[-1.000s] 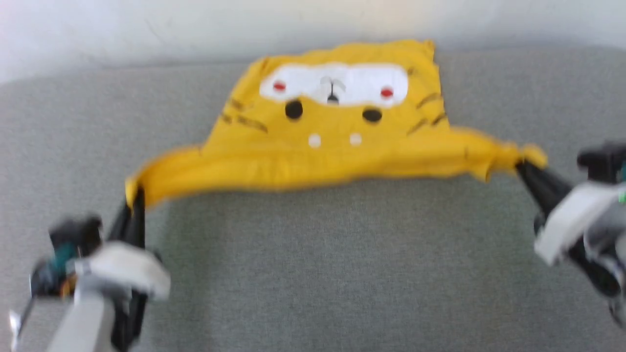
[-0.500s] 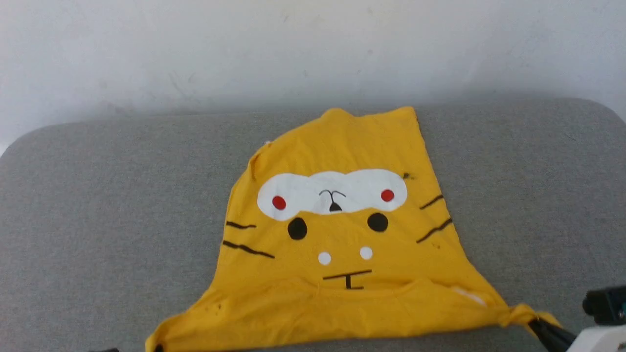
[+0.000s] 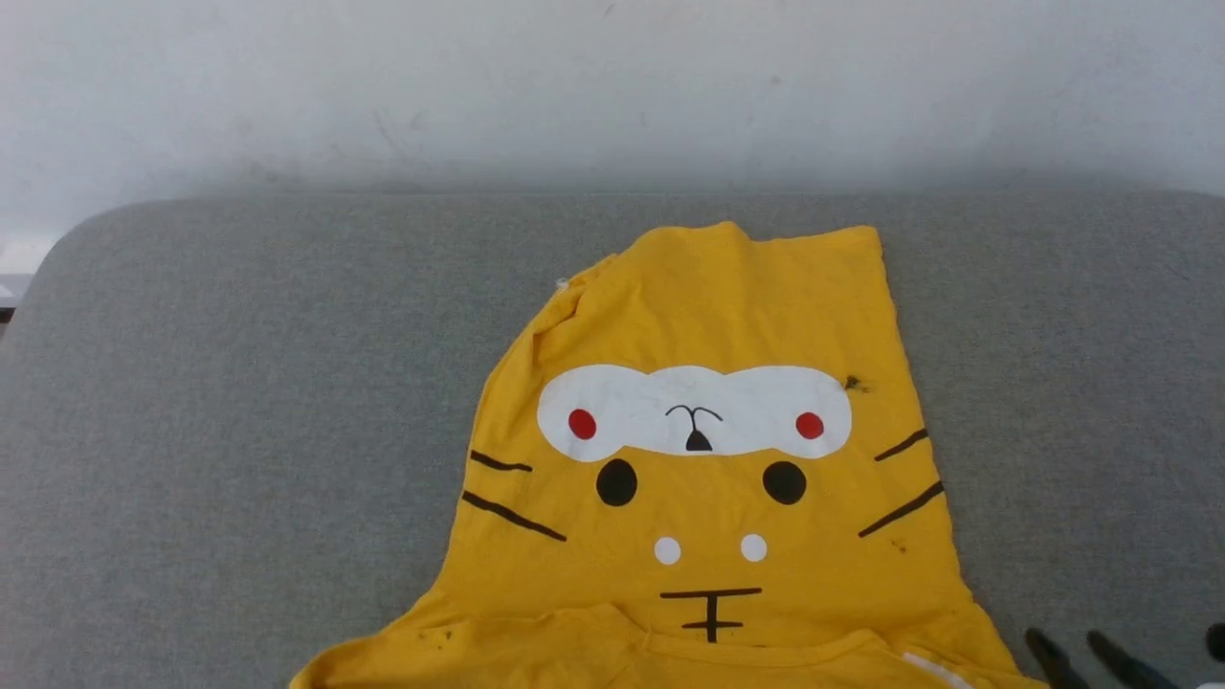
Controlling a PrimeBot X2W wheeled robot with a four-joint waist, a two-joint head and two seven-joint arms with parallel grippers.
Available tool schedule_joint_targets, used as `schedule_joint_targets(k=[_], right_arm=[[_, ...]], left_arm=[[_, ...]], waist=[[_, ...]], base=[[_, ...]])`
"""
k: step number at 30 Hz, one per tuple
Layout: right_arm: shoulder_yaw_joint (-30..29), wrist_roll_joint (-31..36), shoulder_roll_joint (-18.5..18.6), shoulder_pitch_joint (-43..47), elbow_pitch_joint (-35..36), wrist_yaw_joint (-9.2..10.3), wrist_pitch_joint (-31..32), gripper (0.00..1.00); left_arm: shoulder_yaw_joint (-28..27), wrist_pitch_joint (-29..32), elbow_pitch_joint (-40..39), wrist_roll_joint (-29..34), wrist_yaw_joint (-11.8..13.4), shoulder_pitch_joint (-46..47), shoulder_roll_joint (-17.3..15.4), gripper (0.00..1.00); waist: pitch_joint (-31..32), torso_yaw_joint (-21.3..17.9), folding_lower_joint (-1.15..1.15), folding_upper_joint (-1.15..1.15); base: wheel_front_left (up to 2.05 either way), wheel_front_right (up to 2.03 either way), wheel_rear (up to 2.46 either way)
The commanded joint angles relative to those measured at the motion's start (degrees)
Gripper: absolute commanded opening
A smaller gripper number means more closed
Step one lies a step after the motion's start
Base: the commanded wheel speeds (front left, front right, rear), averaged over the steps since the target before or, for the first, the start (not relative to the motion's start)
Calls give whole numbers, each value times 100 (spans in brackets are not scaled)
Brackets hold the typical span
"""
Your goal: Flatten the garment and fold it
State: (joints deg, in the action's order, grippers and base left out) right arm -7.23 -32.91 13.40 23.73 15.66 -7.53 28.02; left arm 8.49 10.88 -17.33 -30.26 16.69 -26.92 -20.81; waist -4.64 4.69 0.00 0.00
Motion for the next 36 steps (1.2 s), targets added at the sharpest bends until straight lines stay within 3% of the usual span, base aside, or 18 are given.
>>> schedule_joint_targets(k=[1,4,7,18,27,36], right_arm=[[-120,-68,-62,-157,95,4,-80,100],[-381,-75,-97,-665,133,4,-244,100],[-612,93,17,-1599,-282,4,-496,100],[-207,584,585,-5431,-3548,4,-435,100],[427,680,899,-7260,-5304,4,647,100],[477,1115,978,-7873,-6535,4,1523,100]], left_arm=[[-17,-57,-36,-8,17,79,25,0],[-11,-131,-83,6,11,185,55,0],[14,-225,-138,29,-12,356,98,0],[348,-675,6,-18,-389,1327,438,0],[554,-992,366,-74,-685,1903,650,0],[635,-1157,666,-140,-883,2194,711,0]], waist=[[-103,115,0,0],[-275,207,0,0],[-567,310,0,0],[-1658,920,0,0],[-2085,1436,0,0],[-2154,1647,0,0]], base=[[0,0,0],[0,0,0],[0,0,0],[0,0,0],[0,0,0],[0,0,0]])
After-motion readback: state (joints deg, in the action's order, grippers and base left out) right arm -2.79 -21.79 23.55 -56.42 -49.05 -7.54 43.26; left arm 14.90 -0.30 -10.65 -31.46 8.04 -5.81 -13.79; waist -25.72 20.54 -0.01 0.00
